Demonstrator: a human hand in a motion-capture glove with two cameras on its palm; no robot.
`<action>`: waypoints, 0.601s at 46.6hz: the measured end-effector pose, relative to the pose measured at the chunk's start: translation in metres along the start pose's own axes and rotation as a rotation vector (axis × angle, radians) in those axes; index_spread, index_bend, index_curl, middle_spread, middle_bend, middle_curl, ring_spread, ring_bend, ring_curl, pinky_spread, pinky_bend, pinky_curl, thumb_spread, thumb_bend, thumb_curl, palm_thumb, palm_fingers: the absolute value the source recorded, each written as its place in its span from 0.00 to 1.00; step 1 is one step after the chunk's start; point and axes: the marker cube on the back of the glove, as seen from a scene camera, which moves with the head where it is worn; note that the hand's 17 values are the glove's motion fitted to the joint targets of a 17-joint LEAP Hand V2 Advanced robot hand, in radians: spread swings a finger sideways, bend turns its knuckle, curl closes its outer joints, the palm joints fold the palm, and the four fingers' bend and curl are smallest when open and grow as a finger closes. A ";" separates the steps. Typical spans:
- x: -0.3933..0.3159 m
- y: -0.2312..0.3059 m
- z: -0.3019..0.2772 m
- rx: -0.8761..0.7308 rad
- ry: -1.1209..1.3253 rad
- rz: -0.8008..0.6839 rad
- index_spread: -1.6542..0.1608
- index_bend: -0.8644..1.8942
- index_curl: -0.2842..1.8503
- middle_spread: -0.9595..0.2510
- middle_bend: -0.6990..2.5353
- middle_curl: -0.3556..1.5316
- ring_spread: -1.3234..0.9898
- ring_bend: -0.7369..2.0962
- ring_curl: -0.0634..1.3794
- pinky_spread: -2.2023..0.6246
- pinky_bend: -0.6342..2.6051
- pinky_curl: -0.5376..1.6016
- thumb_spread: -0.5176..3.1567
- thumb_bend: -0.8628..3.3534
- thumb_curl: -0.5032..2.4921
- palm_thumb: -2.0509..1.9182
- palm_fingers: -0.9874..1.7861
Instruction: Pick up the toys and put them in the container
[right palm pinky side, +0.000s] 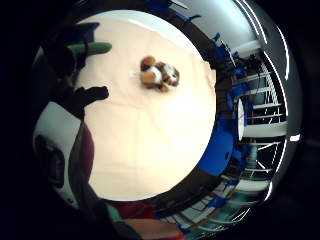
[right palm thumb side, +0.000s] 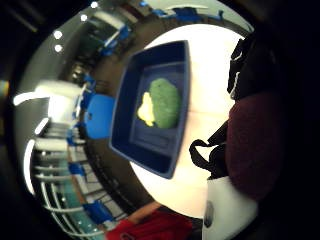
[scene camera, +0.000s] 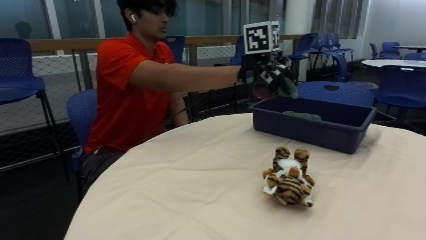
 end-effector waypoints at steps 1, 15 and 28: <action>-0.009 -0.004 -0.002 0.006 -0.004 -0.022 0.70 0.47 0.42 0.43 0.31 0.39 0.37 0.48 0.29 0.61 0.48 0.40 0.39 0.25 0.40 0.67 0.67; -0.138 -0.054 -0.002 0.088 -0.113 -0.189 0.69 0.45 0.47 0.41 0.29 0.40 0.36 0.47 0.29 0.61 0.47 0.41 0.38 0.24 0.43 0.67 0.66; -0.151 -0.048 0.042 -0.026 -0.210 -0.267 0.68 0.45 0.52 0.52 0.25 0.40 0.47 0.36 0.26 0.70 0.50 0.43 0.43 0.20 0.41 0.61 0.44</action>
